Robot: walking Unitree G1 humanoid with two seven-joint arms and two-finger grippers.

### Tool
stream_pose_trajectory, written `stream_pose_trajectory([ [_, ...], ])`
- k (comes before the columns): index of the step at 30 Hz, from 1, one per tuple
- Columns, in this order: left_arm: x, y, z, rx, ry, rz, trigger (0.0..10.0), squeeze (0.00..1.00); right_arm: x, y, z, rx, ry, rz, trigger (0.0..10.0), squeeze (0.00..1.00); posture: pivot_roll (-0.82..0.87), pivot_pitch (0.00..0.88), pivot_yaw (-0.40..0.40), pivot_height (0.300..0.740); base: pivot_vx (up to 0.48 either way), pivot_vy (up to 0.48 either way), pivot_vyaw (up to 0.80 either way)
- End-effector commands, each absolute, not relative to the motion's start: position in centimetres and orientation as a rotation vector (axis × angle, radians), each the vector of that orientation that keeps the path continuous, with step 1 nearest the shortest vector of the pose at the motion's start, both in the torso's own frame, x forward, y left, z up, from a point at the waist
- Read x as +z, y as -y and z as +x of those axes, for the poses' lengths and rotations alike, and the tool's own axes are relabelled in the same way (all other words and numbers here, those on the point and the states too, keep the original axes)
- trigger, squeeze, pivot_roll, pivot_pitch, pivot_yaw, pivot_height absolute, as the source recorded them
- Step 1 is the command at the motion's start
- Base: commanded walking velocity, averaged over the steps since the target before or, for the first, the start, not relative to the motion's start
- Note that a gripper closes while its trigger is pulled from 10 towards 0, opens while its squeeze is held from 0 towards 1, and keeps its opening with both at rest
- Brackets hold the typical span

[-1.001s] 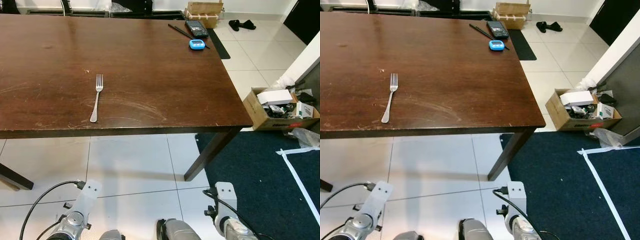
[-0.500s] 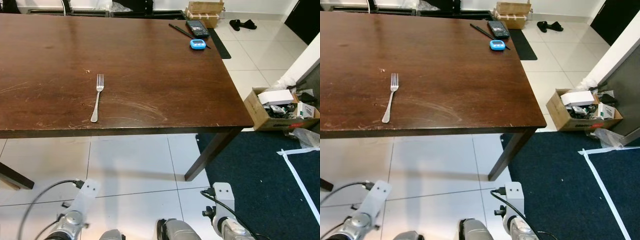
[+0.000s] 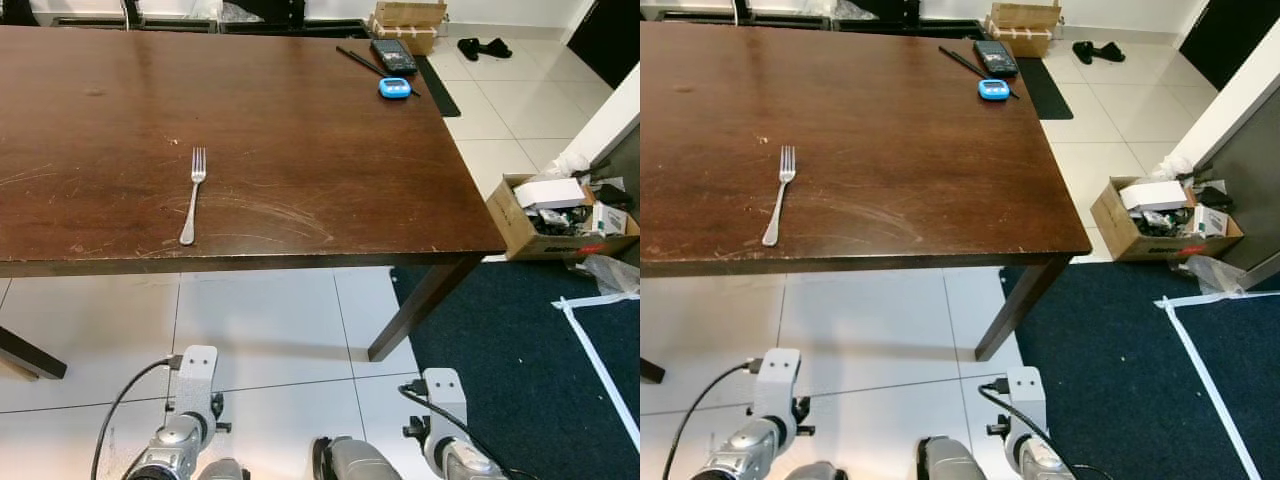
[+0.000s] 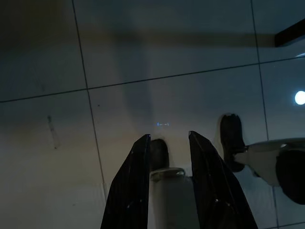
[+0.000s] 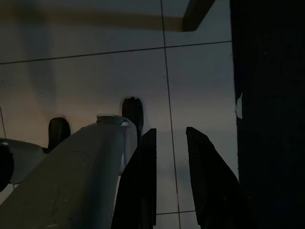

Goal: Setting the table

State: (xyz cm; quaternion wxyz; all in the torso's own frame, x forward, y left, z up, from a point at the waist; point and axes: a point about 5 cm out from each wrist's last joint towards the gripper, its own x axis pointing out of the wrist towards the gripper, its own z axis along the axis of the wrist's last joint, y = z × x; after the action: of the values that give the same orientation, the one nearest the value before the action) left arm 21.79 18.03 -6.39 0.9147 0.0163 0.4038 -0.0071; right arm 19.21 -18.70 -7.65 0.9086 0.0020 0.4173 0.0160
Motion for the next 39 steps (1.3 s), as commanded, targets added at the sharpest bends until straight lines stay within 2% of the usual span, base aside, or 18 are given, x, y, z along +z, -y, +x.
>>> stream_pose_trajectory([
  [1,-6.71,-18.15,21.24,-0.014,-0.848,0.041,10.0,0.0,-7.73,18.83,19.01,0.039,-0.864,0.01,10.0,0.0,0.04,0.087,-0.032,0.74,0.0,0.0,0.8],
  [17,-7.14,-18.37,20.39,-0.032,-0.867,0.075,10.0,0.0,-7.65,18.88,19.15,0.043,-0.861,0.004,10.0,0.0,0.04,0.074,-0.04,0.74,0.0,0.0,0.8],
  [39,-6.86,-18.1,20.94,-0.062,-0.856,0.102,10.0,0.0,-7.82,18.93,18.77,0.035,-0.865,0.007,10.0,0.0,0.05,0.074,-0.031,0.74,0.0,0.0,0.8],
])
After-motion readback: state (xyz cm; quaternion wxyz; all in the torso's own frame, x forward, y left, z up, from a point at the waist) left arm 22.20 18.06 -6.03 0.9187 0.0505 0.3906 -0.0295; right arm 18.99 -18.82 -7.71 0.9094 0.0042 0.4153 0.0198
